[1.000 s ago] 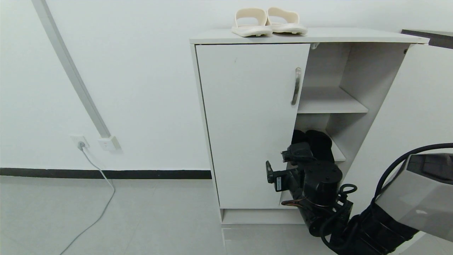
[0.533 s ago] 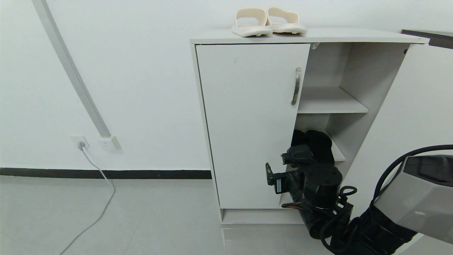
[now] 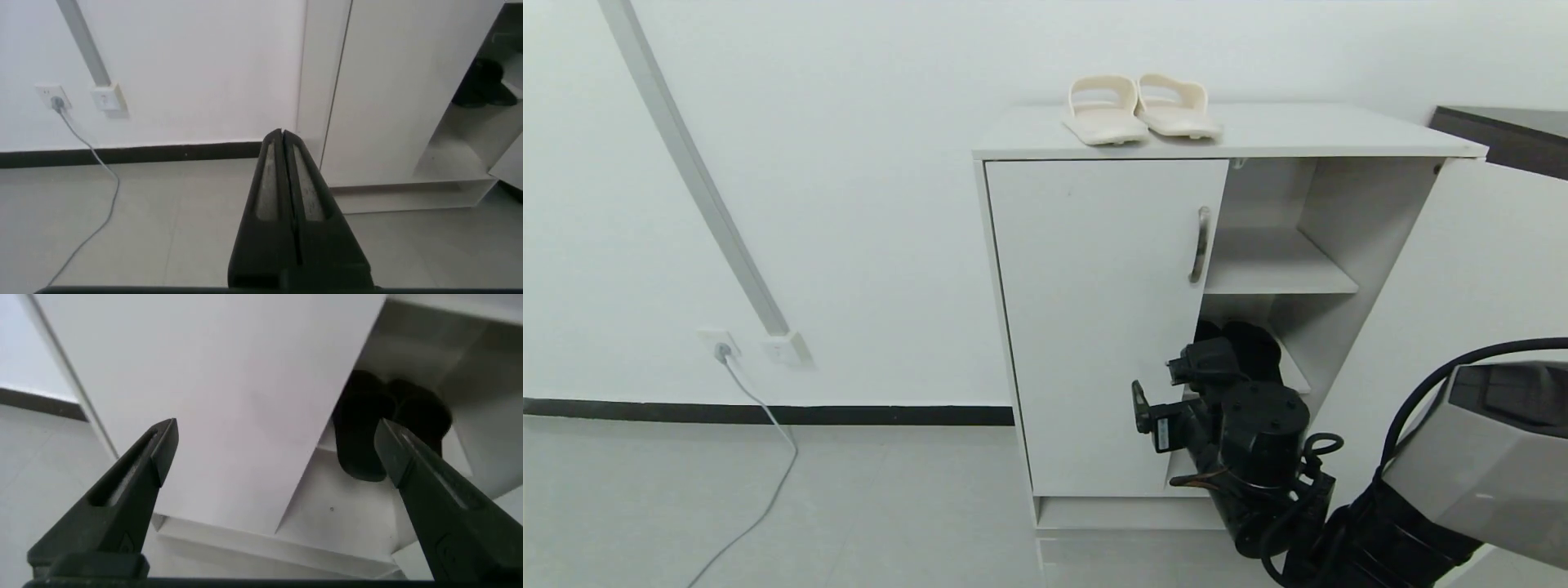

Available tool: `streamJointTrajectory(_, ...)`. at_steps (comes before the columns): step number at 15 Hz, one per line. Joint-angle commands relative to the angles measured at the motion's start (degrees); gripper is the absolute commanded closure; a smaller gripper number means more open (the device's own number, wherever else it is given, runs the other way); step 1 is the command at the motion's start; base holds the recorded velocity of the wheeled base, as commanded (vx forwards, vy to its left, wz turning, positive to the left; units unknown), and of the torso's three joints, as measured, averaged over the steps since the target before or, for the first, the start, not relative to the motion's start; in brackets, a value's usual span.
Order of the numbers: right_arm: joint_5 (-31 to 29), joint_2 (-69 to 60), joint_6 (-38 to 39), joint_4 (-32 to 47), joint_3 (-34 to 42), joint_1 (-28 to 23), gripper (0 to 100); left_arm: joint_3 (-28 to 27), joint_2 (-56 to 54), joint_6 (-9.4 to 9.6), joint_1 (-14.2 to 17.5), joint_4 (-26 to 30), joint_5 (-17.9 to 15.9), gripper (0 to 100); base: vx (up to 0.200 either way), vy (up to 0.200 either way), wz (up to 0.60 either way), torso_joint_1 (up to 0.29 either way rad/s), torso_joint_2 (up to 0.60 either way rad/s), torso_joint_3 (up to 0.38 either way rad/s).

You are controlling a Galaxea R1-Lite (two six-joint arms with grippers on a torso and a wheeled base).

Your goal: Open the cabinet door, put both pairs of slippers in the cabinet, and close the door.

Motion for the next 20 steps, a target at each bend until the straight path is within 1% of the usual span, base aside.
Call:
streamJointTrajectory(1,0.0,0.1,0.0,0.0,0.0,0.0,0,0.0,0.1,0.01,0.0,0.0,0.0,100,0.0,0.0,0.0,0.115,-0.49,-0.354)
streamJointTrajectory(11,0.0,-0.5,0.0,0.0,0.0,0.0,0,0.0,0.1,0.01,0.0,0.0,0.0,100,0.0,0.0,0.0,0.143,-0.47,-0.327)
streamJointTrajectory(20,0.0,-0.4,0.0,0.1,1.1,0.0,0,0.0,0.1,0.1,0.0,0.0,0.0,100,0.0,0.0,0.0,0.21,-0.52,-0.312)
